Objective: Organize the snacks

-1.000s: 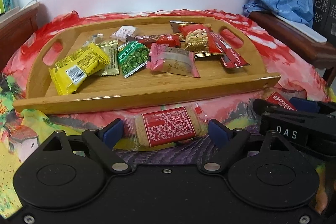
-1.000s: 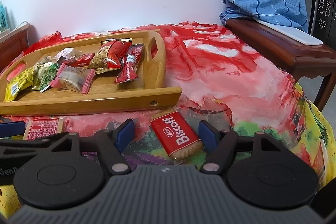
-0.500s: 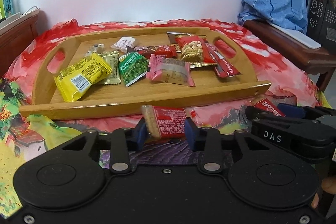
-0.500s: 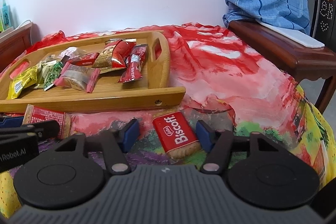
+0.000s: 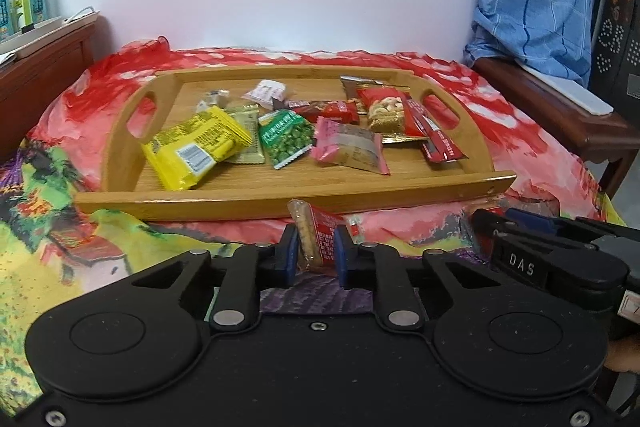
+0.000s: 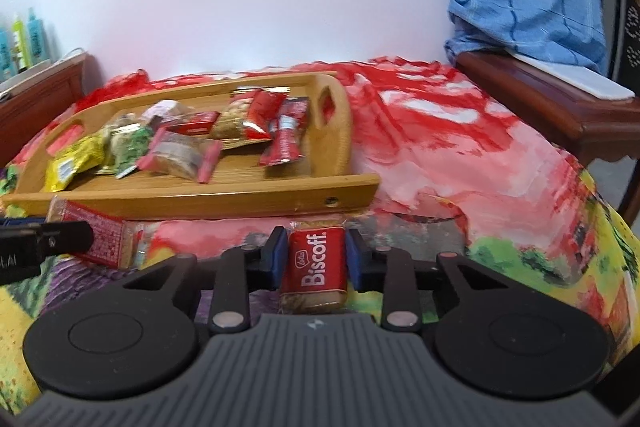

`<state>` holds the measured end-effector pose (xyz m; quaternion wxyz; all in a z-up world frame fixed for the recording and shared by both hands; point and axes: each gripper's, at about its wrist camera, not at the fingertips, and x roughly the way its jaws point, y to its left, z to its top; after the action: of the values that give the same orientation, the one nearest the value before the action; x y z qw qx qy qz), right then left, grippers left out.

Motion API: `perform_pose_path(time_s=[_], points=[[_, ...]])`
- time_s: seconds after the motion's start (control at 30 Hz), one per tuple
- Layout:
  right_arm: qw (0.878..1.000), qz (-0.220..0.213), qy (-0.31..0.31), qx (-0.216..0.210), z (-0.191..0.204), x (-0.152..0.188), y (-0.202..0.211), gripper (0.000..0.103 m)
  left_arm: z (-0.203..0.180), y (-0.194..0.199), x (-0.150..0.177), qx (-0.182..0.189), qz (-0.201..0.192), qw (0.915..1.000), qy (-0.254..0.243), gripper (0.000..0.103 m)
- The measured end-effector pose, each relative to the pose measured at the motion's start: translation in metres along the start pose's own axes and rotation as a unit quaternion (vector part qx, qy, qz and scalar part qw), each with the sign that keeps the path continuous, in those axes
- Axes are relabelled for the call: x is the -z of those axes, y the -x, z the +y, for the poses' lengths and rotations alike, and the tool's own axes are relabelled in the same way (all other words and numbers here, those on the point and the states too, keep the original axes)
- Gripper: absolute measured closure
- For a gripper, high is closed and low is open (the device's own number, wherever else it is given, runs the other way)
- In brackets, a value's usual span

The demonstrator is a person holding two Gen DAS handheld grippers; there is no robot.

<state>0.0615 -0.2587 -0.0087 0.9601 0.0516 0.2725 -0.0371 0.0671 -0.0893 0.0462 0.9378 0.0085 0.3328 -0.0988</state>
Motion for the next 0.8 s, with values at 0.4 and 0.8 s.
perform_pose_path(time_s=[0.4,0.8], points=[[1.0,0.003,0.006,-0.008,0.005,0.002,0.001,0.058,-0.002,0.002,0.0,0.006,-0.006,1.0,-0.006,0.086],[1.0,0.005,0.021,0.0,0.009,0.005,-0.003,0.049,-0.025,-0.022,0.001,0.026,-0.002,0.9992,-0.028,0.073]])
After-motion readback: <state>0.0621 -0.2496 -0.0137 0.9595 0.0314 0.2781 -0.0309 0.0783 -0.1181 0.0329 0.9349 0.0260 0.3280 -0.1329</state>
